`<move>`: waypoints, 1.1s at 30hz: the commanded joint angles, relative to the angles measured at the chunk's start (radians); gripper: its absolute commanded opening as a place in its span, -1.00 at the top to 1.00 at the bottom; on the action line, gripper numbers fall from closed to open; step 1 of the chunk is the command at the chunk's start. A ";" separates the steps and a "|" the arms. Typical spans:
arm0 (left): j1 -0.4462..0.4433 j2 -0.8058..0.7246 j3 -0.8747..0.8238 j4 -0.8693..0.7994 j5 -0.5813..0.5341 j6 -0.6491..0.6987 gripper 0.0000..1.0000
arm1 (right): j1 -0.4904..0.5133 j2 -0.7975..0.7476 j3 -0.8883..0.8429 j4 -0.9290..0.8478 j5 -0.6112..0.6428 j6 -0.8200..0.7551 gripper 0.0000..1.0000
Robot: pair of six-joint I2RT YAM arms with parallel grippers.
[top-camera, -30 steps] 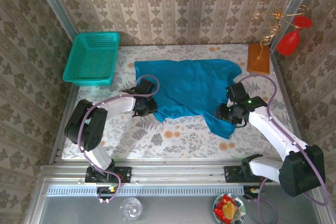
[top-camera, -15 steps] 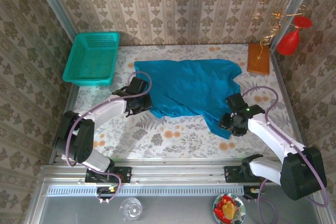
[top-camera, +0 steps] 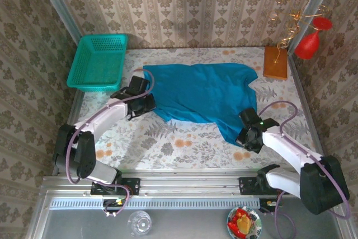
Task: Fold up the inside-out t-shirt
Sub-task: Flatten out the T-shirt at the center of the table.
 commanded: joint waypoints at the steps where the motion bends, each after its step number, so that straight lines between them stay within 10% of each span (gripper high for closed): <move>1: 0.055 -0.050 0.032 -0.033 0.016 0.068 1.00 | -0.006 -0.073 0.124 -0.077 0.134 -0.034 1.00; 20: 0.493 -0.245 0.205 -0.111 0.290 0.263 1.00 | -0.059 -0.209 0.979 -0.289 0.547 -0.406 1.00; 33: 0.336 0.250 0.450 -0.149 0.442 0.389 0.90 | -0.319 0.018 0.722 -0.090 0.330 -0.416 1.00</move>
